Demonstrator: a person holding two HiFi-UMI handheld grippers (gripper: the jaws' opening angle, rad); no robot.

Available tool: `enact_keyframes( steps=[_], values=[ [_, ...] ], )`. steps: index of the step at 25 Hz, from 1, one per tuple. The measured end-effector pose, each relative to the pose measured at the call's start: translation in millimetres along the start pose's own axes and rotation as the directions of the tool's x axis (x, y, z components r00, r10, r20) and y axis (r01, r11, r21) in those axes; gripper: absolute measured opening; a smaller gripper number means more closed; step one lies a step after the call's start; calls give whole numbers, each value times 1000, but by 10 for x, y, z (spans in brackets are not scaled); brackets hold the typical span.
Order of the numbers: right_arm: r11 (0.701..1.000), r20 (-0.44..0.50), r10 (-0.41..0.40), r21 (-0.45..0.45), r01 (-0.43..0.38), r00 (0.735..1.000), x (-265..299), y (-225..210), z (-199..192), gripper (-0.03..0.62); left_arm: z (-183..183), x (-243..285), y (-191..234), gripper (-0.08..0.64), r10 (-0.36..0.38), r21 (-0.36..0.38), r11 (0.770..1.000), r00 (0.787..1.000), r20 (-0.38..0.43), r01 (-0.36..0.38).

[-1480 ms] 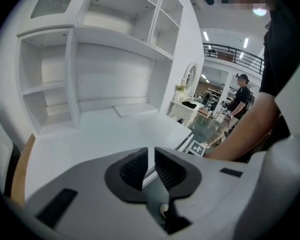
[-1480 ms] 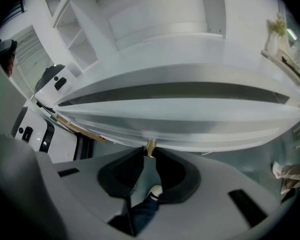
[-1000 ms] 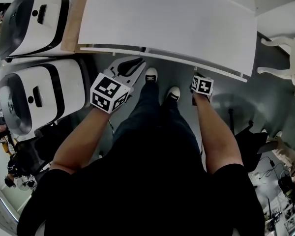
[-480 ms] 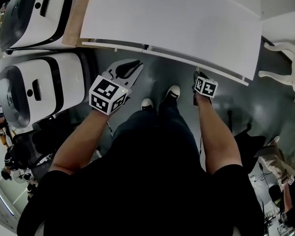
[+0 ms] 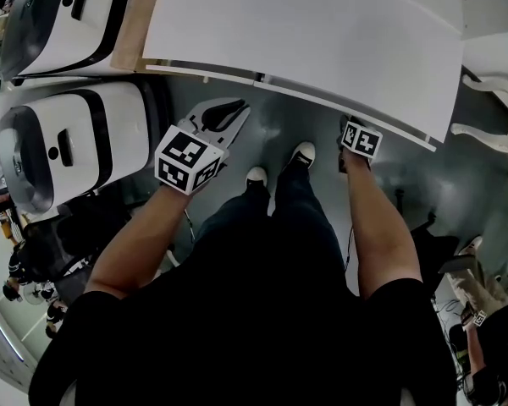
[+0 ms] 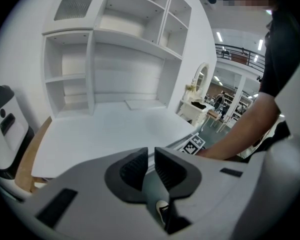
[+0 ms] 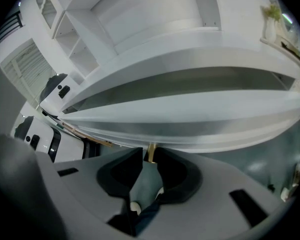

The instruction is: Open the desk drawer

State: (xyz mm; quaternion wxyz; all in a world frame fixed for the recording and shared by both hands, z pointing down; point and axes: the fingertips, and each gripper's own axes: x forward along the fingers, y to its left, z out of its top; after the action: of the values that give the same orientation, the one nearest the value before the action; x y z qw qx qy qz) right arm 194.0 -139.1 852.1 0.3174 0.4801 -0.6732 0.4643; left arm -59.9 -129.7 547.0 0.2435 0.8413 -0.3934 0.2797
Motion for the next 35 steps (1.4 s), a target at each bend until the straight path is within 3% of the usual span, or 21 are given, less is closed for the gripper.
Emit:
enact_keyframes(
  steps=[1,15,35],
  values=[
    [1000,-3,-10,2,10,1000,7,-11,6,80,-22,-16,20,46,3,-5,1000,1000,-3,-3],
    [999,-18,-36,9,36,999,-20,8,-56,75,-177,-96,-46,46,-4,-23,1000,1000,-7,4],
    [999,-20,-39,30,40,999,-159,72,-488,74,-460,-326,11,46,-18,-20,1000,1000,-15,18]
  ],
)
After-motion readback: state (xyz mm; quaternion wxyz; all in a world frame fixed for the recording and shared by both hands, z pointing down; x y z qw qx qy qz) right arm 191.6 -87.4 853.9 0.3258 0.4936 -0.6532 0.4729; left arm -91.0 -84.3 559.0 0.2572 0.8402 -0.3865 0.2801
